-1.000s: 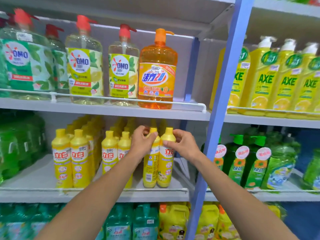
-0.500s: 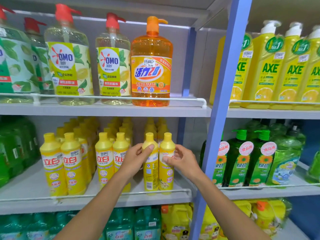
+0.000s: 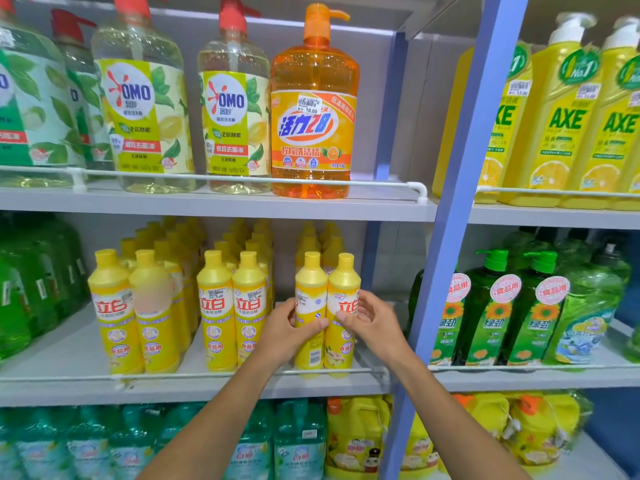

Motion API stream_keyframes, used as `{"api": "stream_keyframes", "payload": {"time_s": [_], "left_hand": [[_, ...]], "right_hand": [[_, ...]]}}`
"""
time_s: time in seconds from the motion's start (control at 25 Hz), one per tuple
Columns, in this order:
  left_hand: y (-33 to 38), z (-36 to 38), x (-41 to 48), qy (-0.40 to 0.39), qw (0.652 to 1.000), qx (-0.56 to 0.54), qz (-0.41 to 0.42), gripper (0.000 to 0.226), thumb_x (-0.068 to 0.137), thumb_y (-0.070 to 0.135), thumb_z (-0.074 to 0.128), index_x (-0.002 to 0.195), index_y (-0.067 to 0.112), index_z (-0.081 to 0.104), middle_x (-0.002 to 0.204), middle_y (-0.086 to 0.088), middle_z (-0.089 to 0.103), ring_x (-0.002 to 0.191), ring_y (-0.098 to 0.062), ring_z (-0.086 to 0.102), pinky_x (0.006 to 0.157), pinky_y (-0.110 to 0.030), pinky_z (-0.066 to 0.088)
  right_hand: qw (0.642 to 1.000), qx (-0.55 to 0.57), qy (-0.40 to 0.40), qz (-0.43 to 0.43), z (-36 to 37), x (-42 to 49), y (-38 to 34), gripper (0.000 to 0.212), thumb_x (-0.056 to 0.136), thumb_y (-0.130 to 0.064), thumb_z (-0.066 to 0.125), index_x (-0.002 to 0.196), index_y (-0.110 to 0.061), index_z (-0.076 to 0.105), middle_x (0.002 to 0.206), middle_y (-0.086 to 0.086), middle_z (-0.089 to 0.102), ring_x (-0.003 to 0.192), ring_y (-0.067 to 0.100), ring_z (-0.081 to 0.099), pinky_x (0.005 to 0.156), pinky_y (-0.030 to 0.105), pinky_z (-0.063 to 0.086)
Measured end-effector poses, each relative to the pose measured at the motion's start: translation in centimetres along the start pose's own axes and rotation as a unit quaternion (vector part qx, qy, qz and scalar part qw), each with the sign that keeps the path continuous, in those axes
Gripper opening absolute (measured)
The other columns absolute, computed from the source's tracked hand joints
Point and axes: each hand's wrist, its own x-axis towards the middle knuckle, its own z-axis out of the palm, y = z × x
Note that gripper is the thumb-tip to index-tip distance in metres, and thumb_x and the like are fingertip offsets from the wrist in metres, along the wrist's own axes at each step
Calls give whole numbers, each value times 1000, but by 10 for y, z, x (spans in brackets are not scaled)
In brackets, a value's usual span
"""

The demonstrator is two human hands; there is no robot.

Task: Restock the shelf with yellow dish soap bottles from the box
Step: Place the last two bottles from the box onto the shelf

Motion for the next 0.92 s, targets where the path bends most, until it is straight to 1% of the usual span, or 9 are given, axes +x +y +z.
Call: {"api": "stream_keyframes", "payload": {"time_s": [0.24, 0.32, 0.4, 0.48, 0.52, 0.6, 0.68, 0.76, 0.92], "left_hand": [[-2, -17, -10, -101, 995, -21, -1, 55, 86, 14, 78, 136, 21, 56, 127, 10, 69, 120, -4, 63, 102, -26, 51], [-5, -17, -8, -63, 998, 11, 3, 55, 81, 17, 83, 131, 20, 59, 122, 7, 71, 115, -8, 66, 101, -30, 53], [-5, -11, -6, 5, 999, 42, -2, 56, 73, 26, 89, 121, 20, 61, 113, 8, 73, 106, -9, 68, 92, -31, 58], [-3, -2, -5, 49, 997, 66, -1, 56, 70, 30, 91, 116, 21, 60, 107, 12, 71, 98, -4, 68, 81, -21, 57], [-3, 0, -5, 61, 996, 70, 0, 55, 71, 30, 90, 115, 23, 59, 106, 14, 69, 96, -1, 66, 77, -17, 55], [-8, 0, -8, 40, 997, 70, 0, 55, 72, 27, 90, 118, 26, 60, 108, 14, 69, 96, 2, 67, 81, -17, 54], [-15, -4, -11, -25, 998, 60, -12, 58, 74, 20, 88, 125, 25, 61, 115, 10, 71, 102, 0, 68, 90, -24, 57], [-18, -7, -15, -59, 997, 47, -31, 61, 78, 11, 84, 132, 20, 57, 117, 8, 71, 104, 1, 68, 89, -22, 57], [-23, 3, -15, 18, 997, 71, -26, 57, 76, 12, 86, 126, 16, 58, 112, 9, 72, 96, 3, 69, 80, -16, 58]], "right_hand": [[1000, -3, 1, 9, 0, 2, 5, 54, 82, -20, 83, 131, -15, 61, 121, -4, 73, 113, 8, 68, 89, 19, 56], [1000, -3, 2, 11, 0, 1, 8, 54, 80, -21, 83, 130, -16, 62, 121, -4, 74, 113, 9, 69, 92, 22, 56], [1000, -8, -1, 16, 0, 0, 14, 54, 79, -19, 84, 129, -14, 63, 119, -2, 74, 113, 13, 69, 96, 30, 57], [1000, -10, -8, 21, 2, -3, 17, 57, 78, -21, 85, 129, -12, 64, 119, -1, 75, 113, 16, 70, 98, 39, 57], [1000, -10, -8, 24, 2, -6, 19, 59, 77, -22, 85, 130, -13, 63, 120, -1, 74, 113, 16, 70, 100, 40, 56], [999, -15, -11, 27, 3, -11, 22, 60, 77, -22, 85, 132, -14, 62, 122, -2, 74, 115, 14, 69, 99, 34, 56], [999, -26, -19, 30, 0, -15, 23, 59, 80, -16, 84, 134, -15, 59, 124, -3, 73, 116, 11, 68, 96, 26, 56], [998, -40, -35, 31, -3, -16, 25, 62, 80, -11, 84, 136, -13, 58, 125, -3, 72, 116, 11, 68, 95, 24, 56], [998, -62, 16, 24, 7, -18, 30, 64, 73, -17, 90, 130, -13, 62, 118, -3, 74, 108, 10, 71, 91, 27, 59]]}}
